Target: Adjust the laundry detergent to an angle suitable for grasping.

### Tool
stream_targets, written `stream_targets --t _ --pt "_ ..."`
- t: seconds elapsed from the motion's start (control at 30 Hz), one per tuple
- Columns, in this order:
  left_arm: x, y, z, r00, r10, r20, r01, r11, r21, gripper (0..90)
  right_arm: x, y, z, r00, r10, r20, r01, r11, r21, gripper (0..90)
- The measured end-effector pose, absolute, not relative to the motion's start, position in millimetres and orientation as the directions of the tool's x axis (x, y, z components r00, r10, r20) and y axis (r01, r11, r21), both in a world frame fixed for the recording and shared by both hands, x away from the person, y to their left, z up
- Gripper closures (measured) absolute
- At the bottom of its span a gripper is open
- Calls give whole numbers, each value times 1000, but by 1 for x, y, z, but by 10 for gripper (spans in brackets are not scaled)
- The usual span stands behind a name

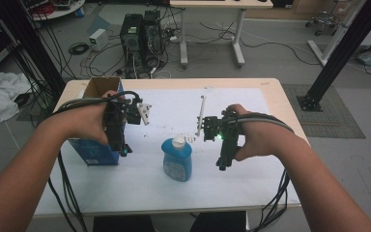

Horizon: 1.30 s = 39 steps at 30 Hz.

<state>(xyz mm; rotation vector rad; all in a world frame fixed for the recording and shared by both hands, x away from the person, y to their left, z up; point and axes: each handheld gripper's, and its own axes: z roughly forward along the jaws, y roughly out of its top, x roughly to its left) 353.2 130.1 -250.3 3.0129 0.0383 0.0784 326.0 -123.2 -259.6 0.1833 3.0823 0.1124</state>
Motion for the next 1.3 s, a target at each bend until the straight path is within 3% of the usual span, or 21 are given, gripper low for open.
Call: stream_targets --t 1.0,1.3 --pt "358 130 -252 996 61 63 57 -996 65 67 330 -125 -260 -992 122 -38 120 991 68 33" --pt "361 135 -251 997 61 45 57 -995 83 68 334 -124 -256 -991 127 -50 123 990 73 33"
